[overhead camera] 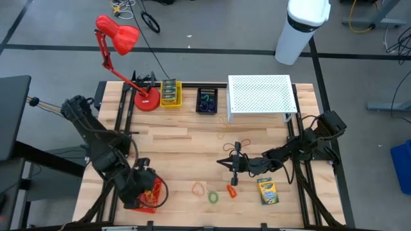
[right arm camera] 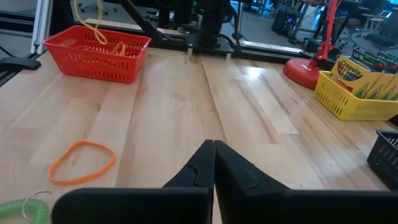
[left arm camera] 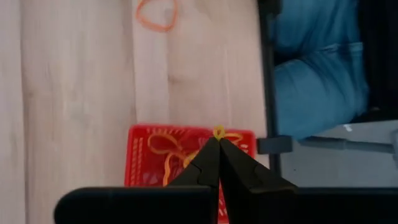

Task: Pick & Place Office Desk Supplies
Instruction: Put the yellow rubber band into the red bin, then put the orange spiral keychain into the black bin

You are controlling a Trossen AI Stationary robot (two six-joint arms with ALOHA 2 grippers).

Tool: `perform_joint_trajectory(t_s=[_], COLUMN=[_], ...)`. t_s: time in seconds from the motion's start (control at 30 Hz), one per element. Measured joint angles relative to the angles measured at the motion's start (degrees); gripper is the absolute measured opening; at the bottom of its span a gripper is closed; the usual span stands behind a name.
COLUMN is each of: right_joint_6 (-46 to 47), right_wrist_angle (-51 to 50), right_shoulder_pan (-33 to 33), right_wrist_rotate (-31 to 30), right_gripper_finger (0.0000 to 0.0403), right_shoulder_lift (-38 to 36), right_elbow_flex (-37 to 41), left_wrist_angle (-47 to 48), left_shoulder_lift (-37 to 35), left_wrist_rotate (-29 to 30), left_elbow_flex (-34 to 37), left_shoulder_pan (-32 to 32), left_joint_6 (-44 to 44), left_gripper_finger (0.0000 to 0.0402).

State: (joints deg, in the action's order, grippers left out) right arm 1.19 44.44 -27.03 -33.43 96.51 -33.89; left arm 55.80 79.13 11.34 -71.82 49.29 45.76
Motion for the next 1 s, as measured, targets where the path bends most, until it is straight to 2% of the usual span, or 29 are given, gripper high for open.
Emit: perform_joint_trajectory(t_s=[0.2, 0.37, 0.47, 0.67, 0.83, 1.0], right_joint_6=[0.0, 0.0, 0.0, 0.0, 0.0, 0.0], right_wrist_angle=[0.0, 0.0, 0.0, 0.0, 0.0, 0.0], right_shoulder_pan=[0.0, 0.0, 0.0, 0.0, 0.0, 0.0], right_wrist_rotate=[0.0, 0.0, 0.0, 0.0, 0.0, 0.0], right_gripper_finger=[0.0003, 0.0007, 0.0004, 0.0007, 0.0010, 0.0011], right_shoulder_lift=[0.0, 0.0, 0.0, 0.0, 0.0, 0.0], right_elbow_flex=[0.0, 0.0, 0.0, 0.0, 0.0, 0.0], left_wrist_angle=[-2.4, -9.9, -13.4, -13.9, -13.7, -12.3], left_shoulder_lift=[0.0, 0.0, 0.0, 0.0, 0.0, 0.0], left_wrist_rotate=[0.6, -3.3, -4.4, -7.6, -12.4, -14.2], left_elbow_flex=[6.9, 13.7, 15.8, 16.0, 16.0, 16.0], left_shoulder_pan=[2.3, 2.5, 2.4, 1.6, 0.2, -3.0], left_joint_6=[6.3, 9.7, 11.5, 14.9, 10.6, 4.3], left_gripper_finger=[0.0007, 0.0017, 0.0042, 0.0110, 0.0150, 0.0139])
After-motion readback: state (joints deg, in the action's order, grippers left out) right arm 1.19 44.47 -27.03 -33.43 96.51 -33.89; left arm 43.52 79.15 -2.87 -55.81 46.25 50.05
